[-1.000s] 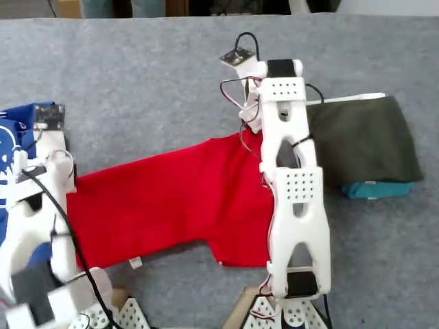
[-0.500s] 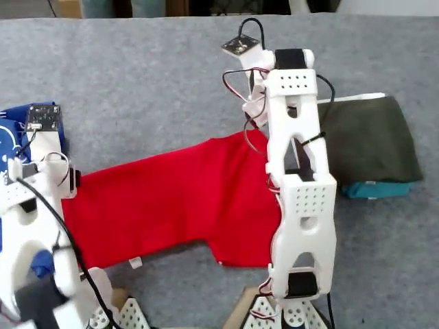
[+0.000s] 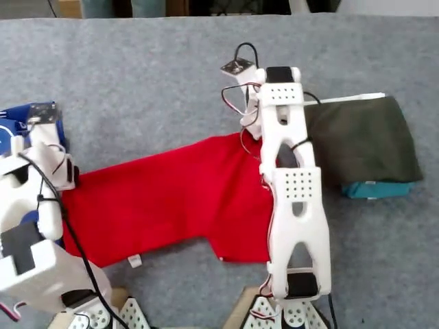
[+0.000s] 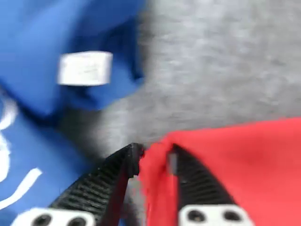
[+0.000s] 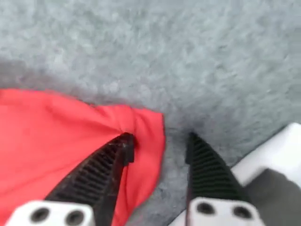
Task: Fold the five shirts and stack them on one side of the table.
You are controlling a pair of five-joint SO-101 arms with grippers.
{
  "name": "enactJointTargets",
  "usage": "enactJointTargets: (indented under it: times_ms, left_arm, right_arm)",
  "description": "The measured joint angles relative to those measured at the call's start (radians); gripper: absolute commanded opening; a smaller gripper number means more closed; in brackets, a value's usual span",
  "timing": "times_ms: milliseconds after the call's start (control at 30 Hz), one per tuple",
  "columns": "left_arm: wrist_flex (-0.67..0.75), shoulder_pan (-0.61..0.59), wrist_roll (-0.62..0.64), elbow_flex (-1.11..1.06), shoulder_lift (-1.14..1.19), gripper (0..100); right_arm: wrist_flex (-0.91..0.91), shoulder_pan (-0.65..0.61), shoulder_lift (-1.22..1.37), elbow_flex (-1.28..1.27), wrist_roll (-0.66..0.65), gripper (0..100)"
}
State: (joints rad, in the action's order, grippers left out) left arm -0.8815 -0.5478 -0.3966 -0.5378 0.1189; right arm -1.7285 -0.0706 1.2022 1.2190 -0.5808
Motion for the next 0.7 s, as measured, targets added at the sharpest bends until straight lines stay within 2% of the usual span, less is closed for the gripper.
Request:
enactJointTargets:
  times_ms: [267, 533, 700]
  left_arm:
    - [-0.031, 0.028, 0.006, 0.035, 0.011, 3]
    - [-0.023, 0.026, 0.193, 0.158, 0.028, 3]
    - [-0.015, 0.04, 0.241, 0.23, 0.04, 3]
  right_arm:
    - [-0.031, -0.002, 0.091, 0.176, -0.005, 1.5]
    - [0.0, -0.011, 0.112, 0.345, -0.003, 1.5]
    - [0.087, -0.011, 0.114, 0.356, -0.003, 1.8]
